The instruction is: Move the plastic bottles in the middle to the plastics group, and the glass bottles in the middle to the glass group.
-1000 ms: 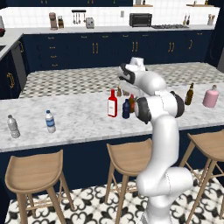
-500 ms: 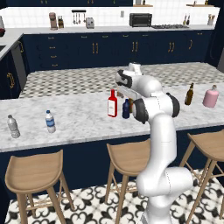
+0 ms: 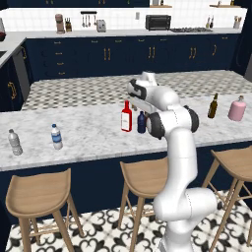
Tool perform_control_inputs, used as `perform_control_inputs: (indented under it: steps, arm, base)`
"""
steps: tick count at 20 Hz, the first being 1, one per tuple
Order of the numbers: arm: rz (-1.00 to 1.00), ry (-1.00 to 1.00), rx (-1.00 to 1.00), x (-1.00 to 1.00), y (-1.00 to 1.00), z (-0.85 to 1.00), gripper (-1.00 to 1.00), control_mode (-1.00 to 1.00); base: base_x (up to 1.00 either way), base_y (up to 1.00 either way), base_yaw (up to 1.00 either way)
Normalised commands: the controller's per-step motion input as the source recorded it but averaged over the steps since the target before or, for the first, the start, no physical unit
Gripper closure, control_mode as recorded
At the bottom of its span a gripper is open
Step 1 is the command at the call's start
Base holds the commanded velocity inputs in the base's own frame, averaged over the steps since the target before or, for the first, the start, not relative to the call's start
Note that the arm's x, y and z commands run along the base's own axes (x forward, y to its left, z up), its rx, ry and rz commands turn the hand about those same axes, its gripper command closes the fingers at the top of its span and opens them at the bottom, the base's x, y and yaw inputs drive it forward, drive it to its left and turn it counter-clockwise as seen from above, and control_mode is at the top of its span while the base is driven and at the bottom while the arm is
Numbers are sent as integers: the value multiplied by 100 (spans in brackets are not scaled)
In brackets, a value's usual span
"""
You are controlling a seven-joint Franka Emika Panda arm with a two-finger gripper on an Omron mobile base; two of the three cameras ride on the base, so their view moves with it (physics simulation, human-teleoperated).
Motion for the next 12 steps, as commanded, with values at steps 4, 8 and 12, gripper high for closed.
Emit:
perform_control_inputs:
  steps: [4, 8, 12]
  arm:
    - [0, 0, -5, 4, 3, -6, -100, -100]
    - [0, 0, -3, -1, 0, -3, -100, -100]
    - [0, 0, -5, -11, 0, 0, -100, -100]
  base:
    - [0, 0, 0]
    - [0, 0, 0]
    - [0, 0, 0]
